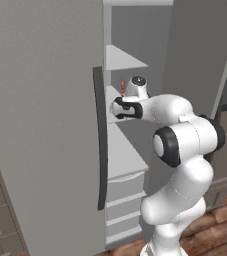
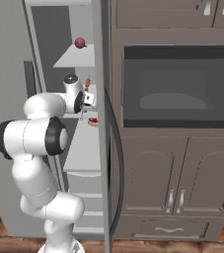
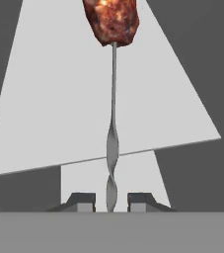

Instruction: Store the kebab skewer in the freezer for long-term storage. Close the freezer door after placing the cooked food.

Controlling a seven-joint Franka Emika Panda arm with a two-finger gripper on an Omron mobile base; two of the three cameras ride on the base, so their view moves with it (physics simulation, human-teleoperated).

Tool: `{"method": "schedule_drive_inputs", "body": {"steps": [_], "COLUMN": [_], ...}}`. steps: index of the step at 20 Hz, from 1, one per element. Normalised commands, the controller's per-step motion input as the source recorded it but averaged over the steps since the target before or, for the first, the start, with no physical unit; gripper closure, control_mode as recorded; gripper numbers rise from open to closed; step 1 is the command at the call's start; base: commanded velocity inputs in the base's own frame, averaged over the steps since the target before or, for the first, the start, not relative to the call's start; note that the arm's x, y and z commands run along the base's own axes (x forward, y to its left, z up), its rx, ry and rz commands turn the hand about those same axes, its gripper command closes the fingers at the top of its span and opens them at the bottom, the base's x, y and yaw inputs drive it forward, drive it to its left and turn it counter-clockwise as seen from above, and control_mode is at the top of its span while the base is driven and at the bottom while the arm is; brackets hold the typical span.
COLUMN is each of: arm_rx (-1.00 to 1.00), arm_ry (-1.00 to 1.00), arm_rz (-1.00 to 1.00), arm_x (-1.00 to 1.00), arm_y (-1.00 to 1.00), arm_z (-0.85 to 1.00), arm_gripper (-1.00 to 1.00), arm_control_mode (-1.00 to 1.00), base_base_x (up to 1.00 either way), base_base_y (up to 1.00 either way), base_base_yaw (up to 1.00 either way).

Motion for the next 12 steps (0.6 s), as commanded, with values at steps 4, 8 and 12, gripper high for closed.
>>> {"method": "schedule_drive_inputs", "body": {"steps": [4,8,12], "arm_rx": [0.0,0.0,0.0], "arm_ry": [0.0,0.0,0.03], "arm_rz": [0.0,0.02,0.03], "arm_x": [0.44,0.49,0.57], "arm_y": [0.08,0.0,0.0], "arm_z": [-0.16,-0.15,-0.06], "arm_gripper": [1.0,1.0,1.0], "arm_control_mode": [-1.0,-1.0,-1.0], "base_base_x": [0.0,0.0,0.0], "base_base_y": [0.0,0.0,0.0], "base_base_yaw": [0.0,0.0,0.0]}}
